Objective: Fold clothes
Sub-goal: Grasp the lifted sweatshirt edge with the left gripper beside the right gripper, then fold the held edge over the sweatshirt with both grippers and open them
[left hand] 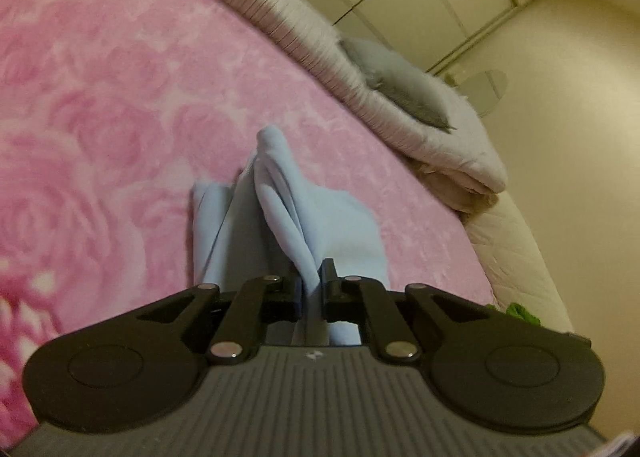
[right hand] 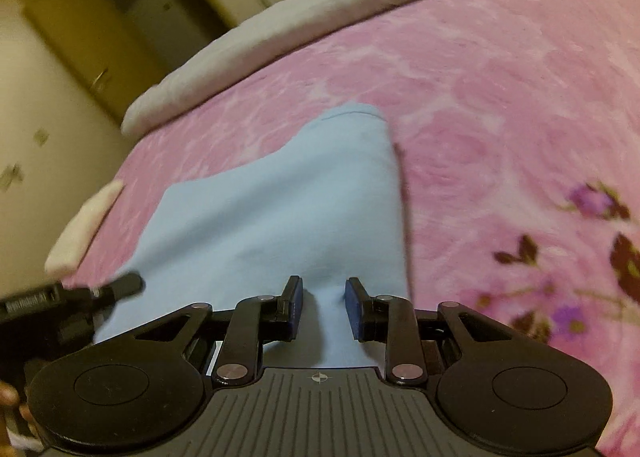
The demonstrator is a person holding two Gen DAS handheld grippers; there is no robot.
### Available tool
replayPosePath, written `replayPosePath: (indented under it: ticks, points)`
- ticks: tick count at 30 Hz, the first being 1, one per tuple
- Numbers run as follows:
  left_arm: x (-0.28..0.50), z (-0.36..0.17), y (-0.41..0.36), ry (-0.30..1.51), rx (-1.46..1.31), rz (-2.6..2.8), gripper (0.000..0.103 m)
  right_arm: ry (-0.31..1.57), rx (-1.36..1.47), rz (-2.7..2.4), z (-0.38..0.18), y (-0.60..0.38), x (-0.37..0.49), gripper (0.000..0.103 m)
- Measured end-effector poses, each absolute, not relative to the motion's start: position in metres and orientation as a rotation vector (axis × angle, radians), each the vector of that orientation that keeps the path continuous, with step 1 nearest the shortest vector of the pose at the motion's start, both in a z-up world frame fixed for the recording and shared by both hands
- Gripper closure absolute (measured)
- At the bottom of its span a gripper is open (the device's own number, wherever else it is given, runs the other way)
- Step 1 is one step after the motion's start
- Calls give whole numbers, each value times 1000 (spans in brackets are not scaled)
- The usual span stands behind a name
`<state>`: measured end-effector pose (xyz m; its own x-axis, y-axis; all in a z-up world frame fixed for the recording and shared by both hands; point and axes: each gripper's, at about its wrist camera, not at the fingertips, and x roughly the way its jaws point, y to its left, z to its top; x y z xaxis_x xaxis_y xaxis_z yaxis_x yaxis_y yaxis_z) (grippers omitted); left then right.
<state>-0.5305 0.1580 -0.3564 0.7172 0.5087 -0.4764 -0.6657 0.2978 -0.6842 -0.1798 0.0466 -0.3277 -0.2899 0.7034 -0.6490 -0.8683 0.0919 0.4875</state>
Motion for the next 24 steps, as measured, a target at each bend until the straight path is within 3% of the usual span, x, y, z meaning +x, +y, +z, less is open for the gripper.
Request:
replayPosePath:
  ticks: [6,12,16,19,22,24]
  points:
    - [-534,-397,173,296,-1042,869,97,953,-301,1619,-341,51,-208,75]
    - [-545,-398,169,218,-1139,853,93,984,-234,1667,-338,44,-195,74]
    - [-553,-399,159,194,-1217,840,80,1057,-88,1610,-334,12,-164,73]
    - [-555,-403,151,181,-1274,828,80,1122,-22,1574,-340,-7,-149,73]
    - [-553,-403,150,179,-1240,824,93,1185,47,1579,-347,-18,-145,74]
    - [-552,-396,148,195,-1185,847,95,1139,7,1585,-343,-18,-154,74]
